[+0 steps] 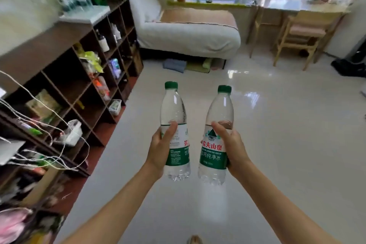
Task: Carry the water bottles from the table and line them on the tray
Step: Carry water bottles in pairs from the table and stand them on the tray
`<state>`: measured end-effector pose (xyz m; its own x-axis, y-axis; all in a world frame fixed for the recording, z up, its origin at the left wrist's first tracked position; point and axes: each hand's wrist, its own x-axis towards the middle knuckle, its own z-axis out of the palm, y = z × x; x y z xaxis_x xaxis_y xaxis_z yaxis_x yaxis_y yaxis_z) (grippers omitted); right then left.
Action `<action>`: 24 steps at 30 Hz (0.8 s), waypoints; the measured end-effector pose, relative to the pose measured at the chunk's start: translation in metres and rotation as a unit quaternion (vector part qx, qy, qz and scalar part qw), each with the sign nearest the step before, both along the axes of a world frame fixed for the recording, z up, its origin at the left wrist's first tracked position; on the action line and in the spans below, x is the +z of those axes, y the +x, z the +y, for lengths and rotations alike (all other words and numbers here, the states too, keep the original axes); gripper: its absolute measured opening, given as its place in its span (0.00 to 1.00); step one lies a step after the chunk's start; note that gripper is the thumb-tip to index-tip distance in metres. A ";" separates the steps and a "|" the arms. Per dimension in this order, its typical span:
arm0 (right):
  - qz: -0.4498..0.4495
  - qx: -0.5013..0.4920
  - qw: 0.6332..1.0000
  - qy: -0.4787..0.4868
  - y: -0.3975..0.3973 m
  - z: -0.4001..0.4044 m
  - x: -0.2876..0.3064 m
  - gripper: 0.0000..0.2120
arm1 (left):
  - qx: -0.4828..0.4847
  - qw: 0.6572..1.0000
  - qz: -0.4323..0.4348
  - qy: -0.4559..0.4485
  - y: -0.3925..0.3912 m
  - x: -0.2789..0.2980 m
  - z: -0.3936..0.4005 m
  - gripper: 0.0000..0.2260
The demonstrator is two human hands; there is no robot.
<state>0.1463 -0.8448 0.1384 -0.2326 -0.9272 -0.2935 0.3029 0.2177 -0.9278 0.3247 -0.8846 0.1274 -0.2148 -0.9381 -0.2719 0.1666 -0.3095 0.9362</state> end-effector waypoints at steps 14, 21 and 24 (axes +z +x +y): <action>0.058 0.146 0.986 -0.060 0.047 -0.403 0.013 0.26 | 0.136 0.990 0.026 -0.027 0.038 -0.002 -0.357 0.09; 0.099 0.132 0.981 -0.099 0.041 -0.588 0.035 0.21 | 0.135 0.989 0.011 -0.054 0.039 0.022 -0.549 0.17; 0.097 0.140 0.979 -0.114 0.036 -0.668 0.034 0.21 | 0.134 0.989 0.000 -0.064 0.042 0.019 -0.623 0.19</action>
<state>0.1823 -1.5129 0.1728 0.0100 -0.9989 -0.0465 0.0736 0.0471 -0.9962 0.3665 -1.5077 0.1460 0.0466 -0.9881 -0.1464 0.2262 -0.1323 0.9650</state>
